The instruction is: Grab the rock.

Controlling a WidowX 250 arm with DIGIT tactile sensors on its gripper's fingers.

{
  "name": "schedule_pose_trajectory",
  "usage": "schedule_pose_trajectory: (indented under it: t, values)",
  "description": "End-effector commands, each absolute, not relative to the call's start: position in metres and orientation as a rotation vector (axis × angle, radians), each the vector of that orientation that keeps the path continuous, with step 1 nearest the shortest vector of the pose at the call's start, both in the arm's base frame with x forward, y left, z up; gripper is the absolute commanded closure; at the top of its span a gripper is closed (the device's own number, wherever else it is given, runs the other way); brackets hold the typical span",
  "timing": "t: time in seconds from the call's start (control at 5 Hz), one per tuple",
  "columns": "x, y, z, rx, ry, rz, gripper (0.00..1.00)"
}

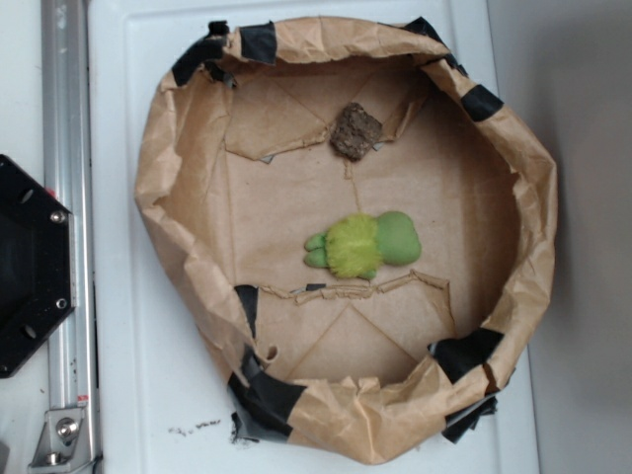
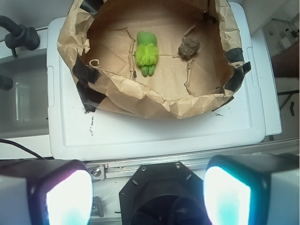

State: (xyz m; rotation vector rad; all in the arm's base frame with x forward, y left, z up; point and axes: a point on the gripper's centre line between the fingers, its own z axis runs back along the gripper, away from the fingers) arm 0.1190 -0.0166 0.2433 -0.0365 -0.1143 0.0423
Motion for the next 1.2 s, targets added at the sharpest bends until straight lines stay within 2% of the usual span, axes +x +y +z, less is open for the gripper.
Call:
schedule_pose_trajectory:
  t: [0.0, 0.2, 0.4, 0.6, 0.8, 1.0]
  values:
    - [0.119, -0.017, 0.243, -0.036, -0.114, 0.042, 0.00]
    - [0.169, 0.025, 0.213, 0.049, -0.171, 0.260, 0.00]
    - [0.211, 0.038, 0.201, 0.008, -0.289, 0.513, 0.00]
    - [0.257, 0.056, 0.170, -0.112, -0.410, 0.742, 0.00]
    - [0.289, 0.073, 0.119, -0.054, -0.385, 0.908, 0.00]
    - [0.295, 0.072, 0.069, -0.032, -0.297, 0.902, 0.00]
